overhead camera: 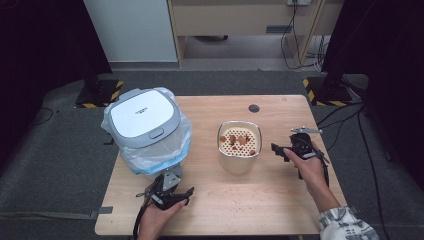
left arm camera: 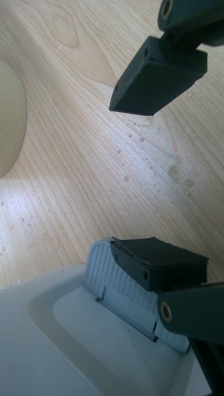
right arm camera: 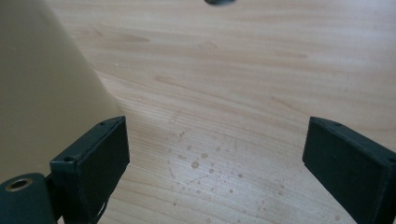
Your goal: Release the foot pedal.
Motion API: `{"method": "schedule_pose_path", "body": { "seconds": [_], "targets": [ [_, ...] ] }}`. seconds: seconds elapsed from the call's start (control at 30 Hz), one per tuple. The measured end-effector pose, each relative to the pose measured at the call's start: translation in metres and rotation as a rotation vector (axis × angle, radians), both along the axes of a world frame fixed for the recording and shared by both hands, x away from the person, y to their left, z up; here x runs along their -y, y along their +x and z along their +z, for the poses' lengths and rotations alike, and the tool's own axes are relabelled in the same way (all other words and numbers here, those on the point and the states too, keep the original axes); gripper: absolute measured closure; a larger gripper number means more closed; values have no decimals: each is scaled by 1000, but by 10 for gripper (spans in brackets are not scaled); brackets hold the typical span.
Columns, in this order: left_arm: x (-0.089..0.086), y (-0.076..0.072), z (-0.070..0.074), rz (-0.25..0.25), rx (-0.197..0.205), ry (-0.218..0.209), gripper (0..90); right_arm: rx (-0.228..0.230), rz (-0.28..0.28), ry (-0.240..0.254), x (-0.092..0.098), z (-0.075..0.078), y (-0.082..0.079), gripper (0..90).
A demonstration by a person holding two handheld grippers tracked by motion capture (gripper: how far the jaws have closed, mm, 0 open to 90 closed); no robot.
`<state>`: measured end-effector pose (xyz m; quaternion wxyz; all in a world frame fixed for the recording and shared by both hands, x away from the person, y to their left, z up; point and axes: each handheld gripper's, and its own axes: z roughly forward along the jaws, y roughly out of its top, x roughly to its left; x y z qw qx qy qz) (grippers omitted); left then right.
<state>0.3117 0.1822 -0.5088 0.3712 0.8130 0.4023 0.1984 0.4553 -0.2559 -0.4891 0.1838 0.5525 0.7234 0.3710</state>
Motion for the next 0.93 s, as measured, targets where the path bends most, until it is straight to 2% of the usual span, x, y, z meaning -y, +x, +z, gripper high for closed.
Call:
{"method": "schedule_pose_path", "body": {
  "seconds": [0.07, 0.17, 0.23, 0.4, 0.5, 0.53, 0.57, 0.67, 0.77, 0.93],
  "targets": [
    [0, 0, 0, 0, 1, 1, 267, -34, -9, -16, -3, -9, 4, 73],
    [0, 0, 0, 0, 0, 2, 267, -45, -14, -20, -5, -14, 7, 72],
    [0, 0, 0, 0, 1, 1, 267, -51, -33, -42, -7, -23, 9, 78],
    [0, 0, 0, -1, 1, 3, 267, -68, -55, -30, -7, -34, 9, 62],
    [0, 0, 0, 0, 2, 2, 267, -85, -94, -101, -10, -43, 10, 53],
    [0, 0, 0, 0, 2, 2, 267, -85, -94, -101, -10, -43, 10, 53],
    [-1, 0, 0, 1, 2, 1, 267, -61, -108, -118, -11, -45, 9, 53],
    [-1, 0, 0, 2, 2, 1, 267, -16, -99, -159, -15, -50, 4, 39],
    [-1, 0, 0, 2, 0, 3, 267, -4, -101, -163, -19, -51, 0, 31],
    [-1, 1, 0, 6, 2, 2, 267, -11, -110, -159, -20, -51, -3, 22]
  ]
}}
